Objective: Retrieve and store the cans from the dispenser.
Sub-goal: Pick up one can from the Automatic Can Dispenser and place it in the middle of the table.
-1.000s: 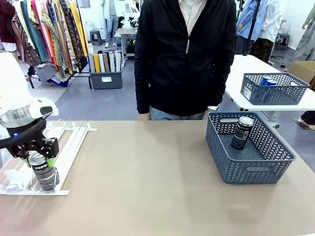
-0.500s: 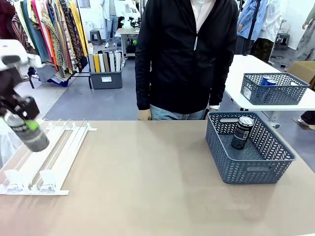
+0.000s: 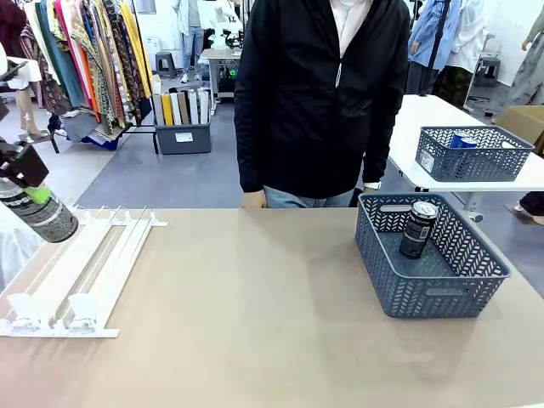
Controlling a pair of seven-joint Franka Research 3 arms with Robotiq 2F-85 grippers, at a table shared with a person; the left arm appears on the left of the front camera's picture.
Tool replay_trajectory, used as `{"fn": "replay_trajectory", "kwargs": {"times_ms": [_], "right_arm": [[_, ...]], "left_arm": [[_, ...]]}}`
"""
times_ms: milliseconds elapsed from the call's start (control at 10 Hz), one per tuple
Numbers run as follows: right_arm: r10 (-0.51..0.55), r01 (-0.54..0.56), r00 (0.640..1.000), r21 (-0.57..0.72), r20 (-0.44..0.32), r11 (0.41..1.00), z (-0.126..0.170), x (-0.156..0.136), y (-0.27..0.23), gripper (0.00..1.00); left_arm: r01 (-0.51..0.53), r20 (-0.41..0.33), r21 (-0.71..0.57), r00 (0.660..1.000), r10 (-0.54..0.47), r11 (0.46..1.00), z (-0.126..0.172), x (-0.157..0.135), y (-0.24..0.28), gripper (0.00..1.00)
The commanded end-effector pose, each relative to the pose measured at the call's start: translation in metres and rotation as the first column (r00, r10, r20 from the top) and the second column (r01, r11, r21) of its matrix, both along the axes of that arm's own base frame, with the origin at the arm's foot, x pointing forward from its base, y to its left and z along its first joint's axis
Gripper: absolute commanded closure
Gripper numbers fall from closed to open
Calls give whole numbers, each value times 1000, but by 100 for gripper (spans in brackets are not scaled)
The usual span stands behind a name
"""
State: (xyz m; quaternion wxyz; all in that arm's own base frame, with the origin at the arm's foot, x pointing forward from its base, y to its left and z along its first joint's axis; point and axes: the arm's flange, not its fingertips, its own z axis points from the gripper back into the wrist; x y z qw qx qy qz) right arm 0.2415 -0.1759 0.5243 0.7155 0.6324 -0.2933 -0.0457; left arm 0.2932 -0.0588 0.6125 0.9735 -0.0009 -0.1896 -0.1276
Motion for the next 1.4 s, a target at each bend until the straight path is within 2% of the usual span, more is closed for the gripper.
{"fn": "replay_trajectory", "kwargs": {"times_ms": [0, 200, 400, 500, 700, 900, 1100, 1200, 1300], "right_arm": [[-4, 4, 1000, 15, 31, 1000, 3, 2, 1, 0], [-4, 4, 1000, 15, 31, 1000, 3, 2, 1, 0], [-4, 4, 1000, 15, 31, 1000, 3, 2, 1, 0], [-4, 4, 1000, 15, 31, 1000, 3, 2, 1, 0], [-4, 4, 1000, 15, 31, 1000, 3, 2, 1, 0], [-4, 4, 1000, 15, 31, 1000, 3, 2, 1, 0], [-4, 4, 1000, 15, 31, 1000, 3, 2, 1, 0], [-4, 4, 1000, 15, 31, 1000, 3, 2, 1, 0], [-4, 4, 1000, 15, 31, 1000, 3, 2, 1, 0]], "left_arm": [[11, 16, 10, 1000, -11, 1000, 11, 0, -4, 100], [4, 1, 3, 1000, -4, 1000, 1, 0, -2, 100], [208, -34, 7, 978, -208, 978, -16, 61, -94, 100], [316, -40, 20, 948, -315, 949, -33, 92, -148, 100], [437, -126, 7, 893, -433, 899, -88, 140, -241, 100], [464, -182, 31, 874, -451, 885, -132, 166, -288, 100], [481, -234, 10, 853, -466, 877, -164, 176, -313, 100], [496, -265, 0, 837, -478, 868, -177, 177, -319, 100], [501, -271, 18, 836, -478, 866, -180, 177, -319, 100]]}}
